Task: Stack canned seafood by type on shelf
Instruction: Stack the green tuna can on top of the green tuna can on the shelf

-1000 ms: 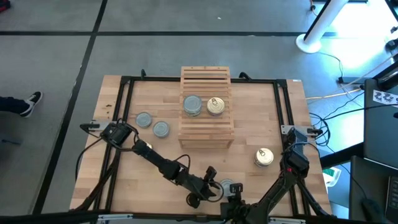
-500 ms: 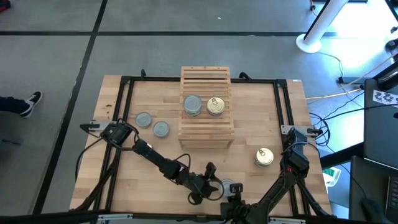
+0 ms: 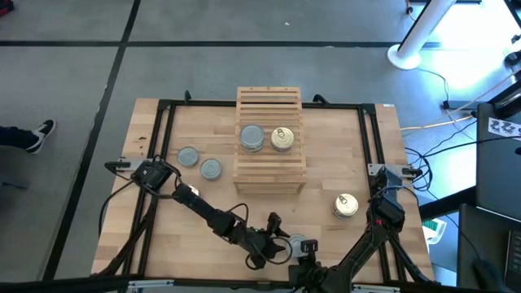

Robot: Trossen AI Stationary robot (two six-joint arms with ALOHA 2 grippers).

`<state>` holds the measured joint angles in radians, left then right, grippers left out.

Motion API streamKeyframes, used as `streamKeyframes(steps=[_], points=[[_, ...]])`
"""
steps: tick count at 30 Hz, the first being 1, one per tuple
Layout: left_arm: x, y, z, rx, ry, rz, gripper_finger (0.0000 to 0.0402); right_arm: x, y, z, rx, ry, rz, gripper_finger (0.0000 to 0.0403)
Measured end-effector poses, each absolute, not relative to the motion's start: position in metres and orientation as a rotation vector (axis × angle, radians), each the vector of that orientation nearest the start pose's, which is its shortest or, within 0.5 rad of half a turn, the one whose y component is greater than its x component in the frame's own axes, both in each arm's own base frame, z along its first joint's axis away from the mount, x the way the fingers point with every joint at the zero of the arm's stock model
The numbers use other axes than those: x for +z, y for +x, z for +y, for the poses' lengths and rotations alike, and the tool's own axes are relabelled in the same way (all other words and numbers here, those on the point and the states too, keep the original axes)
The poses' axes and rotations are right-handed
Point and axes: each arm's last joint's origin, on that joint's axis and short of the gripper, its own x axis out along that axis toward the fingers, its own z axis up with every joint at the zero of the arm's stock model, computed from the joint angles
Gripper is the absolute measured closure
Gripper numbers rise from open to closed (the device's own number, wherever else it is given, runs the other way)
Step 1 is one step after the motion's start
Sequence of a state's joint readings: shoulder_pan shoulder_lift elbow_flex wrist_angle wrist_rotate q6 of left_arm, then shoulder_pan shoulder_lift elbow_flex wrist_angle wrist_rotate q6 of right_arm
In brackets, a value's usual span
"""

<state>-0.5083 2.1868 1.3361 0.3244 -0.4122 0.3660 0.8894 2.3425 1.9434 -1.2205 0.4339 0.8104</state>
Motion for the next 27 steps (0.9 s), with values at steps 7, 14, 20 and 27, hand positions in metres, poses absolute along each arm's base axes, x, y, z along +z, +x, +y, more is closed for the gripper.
streamKeyframes(steps=[7,14,20,27], points=[[0.1270,0.4079,-0.2145,-0.182,0.592,0.452,0.0186,0.1590,0.2920,0.3408,-0.176,-0.310,1.261,0.0402],[0.1270,0.4100,-0.2104,-0.164,0.556,0.457,0.0171,0.1592,0.2921,0.3408,-0.175,-0.309,1.261,0.0402],[0.1274,0.4102,-0.2106,-0.161,0.547,0.453,0.0128,0.1592,0.2921,0.3408,-0.175,-0.310,1.261,0.0402],[0.1260,0.4089,-0.2113,-0.167,0.558,0.468,0.0117,0.1592,0.2927,0.3402,-0.177,-0.309,1.261,0.0402]])
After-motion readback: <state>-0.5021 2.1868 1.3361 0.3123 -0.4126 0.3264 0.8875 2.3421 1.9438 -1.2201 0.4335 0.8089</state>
